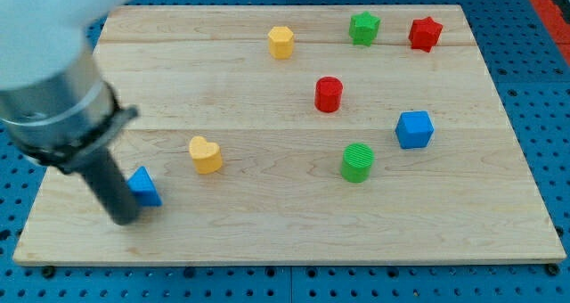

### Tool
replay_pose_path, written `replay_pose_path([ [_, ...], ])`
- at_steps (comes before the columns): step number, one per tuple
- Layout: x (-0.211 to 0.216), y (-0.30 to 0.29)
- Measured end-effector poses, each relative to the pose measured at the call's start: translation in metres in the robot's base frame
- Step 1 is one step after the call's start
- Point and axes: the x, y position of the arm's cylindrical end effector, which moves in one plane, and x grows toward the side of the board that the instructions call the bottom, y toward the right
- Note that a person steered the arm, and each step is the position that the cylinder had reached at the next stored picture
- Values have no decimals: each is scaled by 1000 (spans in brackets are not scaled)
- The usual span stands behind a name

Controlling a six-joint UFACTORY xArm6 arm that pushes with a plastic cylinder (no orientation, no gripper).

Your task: Move the blue triangle towards up

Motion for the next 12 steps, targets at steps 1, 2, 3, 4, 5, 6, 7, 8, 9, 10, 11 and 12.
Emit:
replay_pose_path([
  [1,-32,-7],
  [2,-15,-16],
  [3,12,-38],
  [4,13,-10],
  [5,26,19],
  [6,27,23],
  [7,27,22],
  [8,27,21],
  [9,27,21],
  [10,18,27],
  [11,-10,27],
  [12,-31,27],
])
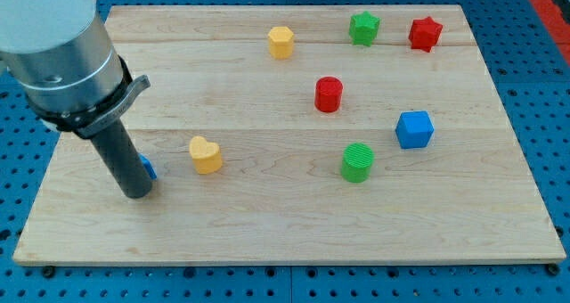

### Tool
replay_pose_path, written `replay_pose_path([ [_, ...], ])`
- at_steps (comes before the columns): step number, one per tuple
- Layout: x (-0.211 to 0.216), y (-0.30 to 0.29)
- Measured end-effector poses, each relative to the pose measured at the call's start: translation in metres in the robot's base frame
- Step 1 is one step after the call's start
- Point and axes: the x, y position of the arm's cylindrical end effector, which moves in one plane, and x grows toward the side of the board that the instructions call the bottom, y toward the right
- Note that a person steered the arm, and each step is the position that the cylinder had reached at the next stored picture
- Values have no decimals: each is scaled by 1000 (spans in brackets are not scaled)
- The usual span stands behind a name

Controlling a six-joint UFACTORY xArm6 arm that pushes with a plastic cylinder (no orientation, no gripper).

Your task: Move the blue triangle towards up

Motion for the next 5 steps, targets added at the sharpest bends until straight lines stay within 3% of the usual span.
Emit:
replay_pose_path([
  [2,-40,0],
  [5,-40,-4],
])
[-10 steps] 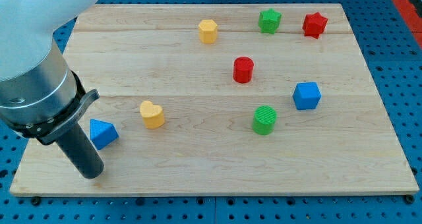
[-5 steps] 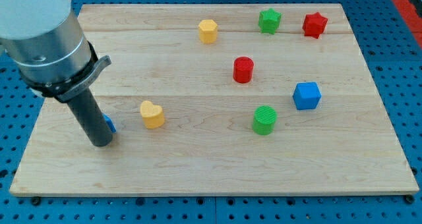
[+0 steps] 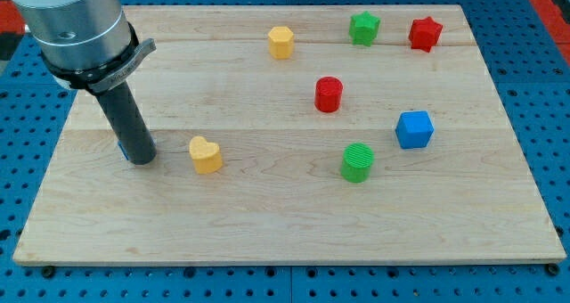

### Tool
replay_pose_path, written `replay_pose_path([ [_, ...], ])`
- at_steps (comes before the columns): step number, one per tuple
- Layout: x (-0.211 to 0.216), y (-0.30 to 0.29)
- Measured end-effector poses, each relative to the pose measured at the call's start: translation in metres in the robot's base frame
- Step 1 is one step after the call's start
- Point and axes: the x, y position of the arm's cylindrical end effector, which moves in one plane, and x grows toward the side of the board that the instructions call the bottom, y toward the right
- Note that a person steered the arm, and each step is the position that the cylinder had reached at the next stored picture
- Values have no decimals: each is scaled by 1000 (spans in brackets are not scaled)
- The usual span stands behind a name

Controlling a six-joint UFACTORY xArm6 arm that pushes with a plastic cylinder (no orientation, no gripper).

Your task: Move the blue triangle towards up

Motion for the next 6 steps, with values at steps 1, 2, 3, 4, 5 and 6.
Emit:
replay_pose_path([
  [1,0,-5],
  [2,0,-8],
  [3,2,-8],
  [4,2,-8],
  [5,13,-8],
  [6,16,-26],
])
